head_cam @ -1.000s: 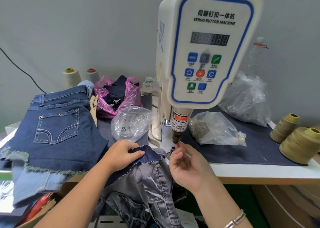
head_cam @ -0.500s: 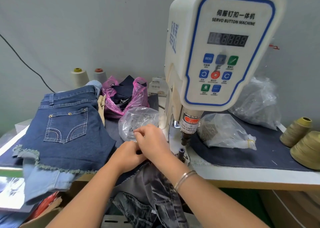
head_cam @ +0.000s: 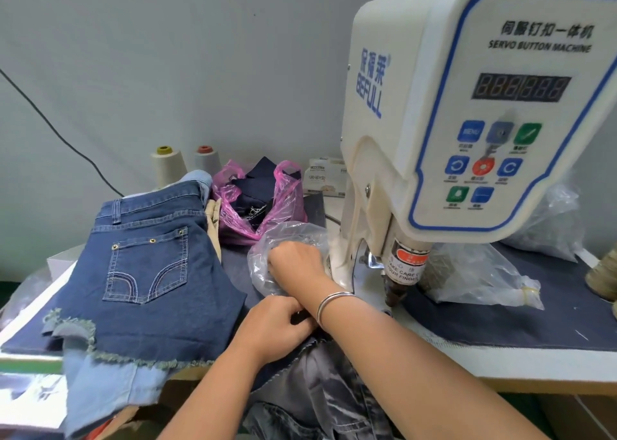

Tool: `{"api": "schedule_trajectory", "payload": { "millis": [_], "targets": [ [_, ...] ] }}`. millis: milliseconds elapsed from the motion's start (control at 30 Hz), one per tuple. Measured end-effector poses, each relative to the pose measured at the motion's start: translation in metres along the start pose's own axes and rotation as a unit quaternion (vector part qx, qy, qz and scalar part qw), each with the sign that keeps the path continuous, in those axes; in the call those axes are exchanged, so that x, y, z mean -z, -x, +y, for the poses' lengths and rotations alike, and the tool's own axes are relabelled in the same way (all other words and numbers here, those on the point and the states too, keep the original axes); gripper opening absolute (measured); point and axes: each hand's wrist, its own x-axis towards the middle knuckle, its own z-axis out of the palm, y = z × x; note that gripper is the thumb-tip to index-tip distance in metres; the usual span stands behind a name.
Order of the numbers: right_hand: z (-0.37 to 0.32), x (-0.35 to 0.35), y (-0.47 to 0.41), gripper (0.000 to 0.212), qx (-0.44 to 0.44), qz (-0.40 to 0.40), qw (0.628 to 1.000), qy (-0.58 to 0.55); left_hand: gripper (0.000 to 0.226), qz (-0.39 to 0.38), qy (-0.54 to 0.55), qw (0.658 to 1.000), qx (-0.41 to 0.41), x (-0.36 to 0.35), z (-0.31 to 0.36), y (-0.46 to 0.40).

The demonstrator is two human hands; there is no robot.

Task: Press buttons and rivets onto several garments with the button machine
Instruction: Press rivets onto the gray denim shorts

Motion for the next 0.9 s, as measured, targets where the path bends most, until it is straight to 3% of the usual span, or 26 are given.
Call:
{"api": "schedule_trajectory", "payload": {
  "millis": [200,500,633,800,900],
  "targets": [
    [-0.001,-0.003,-0.008,0.019,0.005,-0.018,1.000,0.010,0.035,0.003,-0.007,1.000,0.003,0.001,0.001,-0.001],
    [0.000,-0.006,-0.008,0.020,0.017,-0.008,1.000,0.011,0.026,0.004,0.002,1.000,0.002,0.001,0.000,0.000],
    [0.004,-0.007,-0.006,0.017,-0.021,-0.011,0.999,-0.046,0.008,0.001,-0.009,1.000,-0.006,0.001,0.003,0.000],
    [0.010,-0.001,-0.004,0.023,-0.074,-0.039,0.982,-0.171,0.003,0.003,-0.011,1.000,-0.001,0.002,0.004,0.000],
    [0.012,0.004,-0.004,0.025,-0.056,-0.104,0.980,-0.158,0.022,0.000,-0.025,1.000,0.015,0.002,0.004,-0.001]
  ]
}}
